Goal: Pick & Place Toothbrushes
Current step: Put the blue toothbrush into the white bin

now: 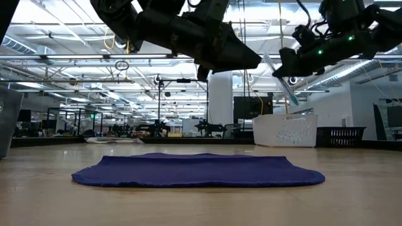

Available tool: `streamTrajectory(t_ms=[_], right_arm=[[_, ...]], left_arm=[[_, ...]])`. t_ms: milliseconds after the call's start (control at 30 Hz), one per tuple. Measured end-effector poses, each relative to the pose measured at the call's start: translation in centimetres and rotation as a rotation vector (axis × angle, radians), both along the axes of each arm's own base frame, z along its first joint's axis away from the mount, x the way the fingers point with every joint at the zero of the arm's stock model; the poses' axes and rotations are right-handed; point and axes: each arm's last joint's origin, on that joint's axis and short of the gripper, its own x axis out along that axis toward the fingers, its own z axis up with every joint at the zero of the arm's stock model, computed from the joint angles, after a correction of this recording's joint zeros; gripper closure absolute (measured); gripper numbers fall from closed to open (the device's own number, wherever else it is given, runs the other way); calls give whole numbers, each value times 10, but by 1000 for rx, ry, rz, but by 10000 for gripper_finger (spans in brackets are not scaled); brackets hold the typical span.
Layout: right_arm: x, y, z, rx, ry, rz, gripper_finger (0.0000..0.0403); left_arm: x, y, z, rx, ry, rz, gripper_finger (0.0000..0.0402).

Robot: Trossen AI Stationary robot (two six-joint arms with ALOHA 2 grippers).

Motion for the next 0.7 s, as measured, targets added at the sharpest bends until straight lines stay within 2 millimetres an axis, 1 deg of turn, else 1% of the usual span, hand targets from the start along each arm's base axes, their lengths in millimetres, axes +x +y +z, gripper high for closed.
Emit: streamTrajectory(t_ms=[200,333,500,700], right_arm=[[-8,-17,0,-16,24,-96,388],[-13,-25,0,-18,32,-148,388],[-19,-34,-1,-22,54,-198,388],[-24,-39,-5,1,91,-229,388]], left_arm=[[-1,-6,0,0,0,-16,334],[-1,-7,0,0,0,-17,334],[-1,-7,0,0,0,-16,334],[-1,-7,0,0,0,-17,334]])
